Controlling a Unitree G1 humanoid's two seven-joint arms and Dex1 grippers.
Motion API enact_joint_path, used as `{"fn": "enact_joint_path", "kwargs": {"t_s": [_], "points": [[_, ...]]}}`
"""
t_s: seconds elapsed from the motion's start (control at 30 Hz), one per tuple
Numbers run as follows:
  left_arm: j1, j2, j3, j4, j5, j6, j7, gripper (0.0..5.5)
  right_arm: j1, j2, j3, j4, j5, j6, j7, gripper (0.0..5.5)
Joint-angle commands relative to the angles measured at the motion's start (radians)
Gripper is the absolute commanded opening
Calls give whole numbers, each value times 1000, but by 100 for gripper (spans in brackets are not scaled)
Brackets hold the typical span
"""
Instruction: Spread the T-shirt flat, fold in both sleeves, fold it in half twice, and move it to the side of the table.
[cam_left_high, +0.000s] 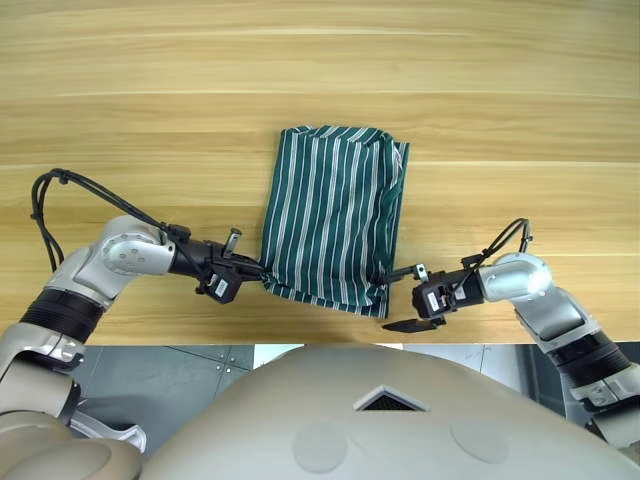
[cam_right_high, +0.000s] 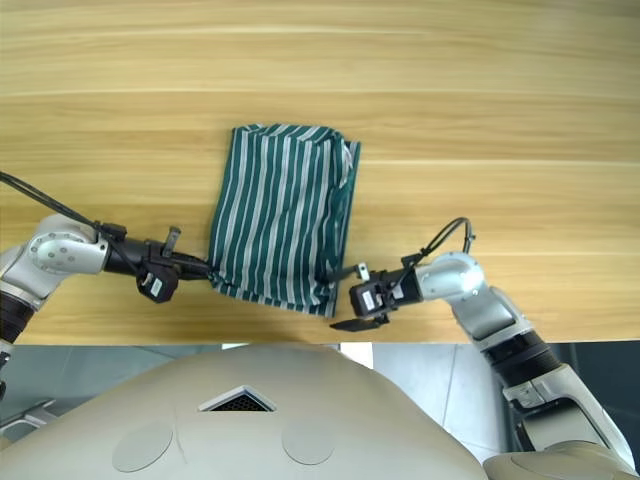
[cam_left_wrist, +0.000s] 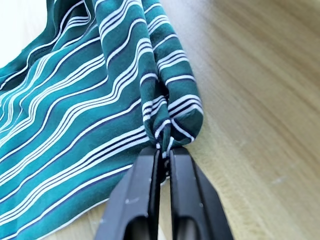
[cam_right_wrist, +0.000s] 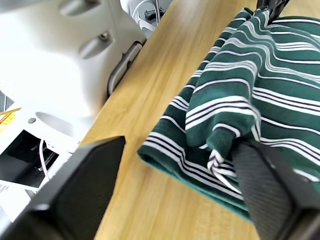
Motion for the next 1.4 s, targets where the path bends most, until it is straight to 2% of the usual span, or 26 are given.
{"fn": "enact_joint_path", "kwargs": {"t_s": [0.03, 0.6, 0.93, 1.2, 1.4], "points": [[5, 3, -10, -2, 17, 13, -15, 11, -17, 5, 2, 19, -14, -10, -8, 303], [8, 9, -11, -17, -11, 10, -30, 10, -32, 30, 17, 72, -29, -32, -33, 14], [12, 36, 14, -61, -124, 13, -73, 10, -19, 13, -28, 30, 2, -31, -54, 5], [79, 109, 70, -160, -204, 22, -78, 10, 130, -109, -200, -194, 188, -53, -52, 5], [165, 125, 134, -259, -248, 48, -31, 10, 187, -110, -277, -242, 245, -81, -65, 5]]}}
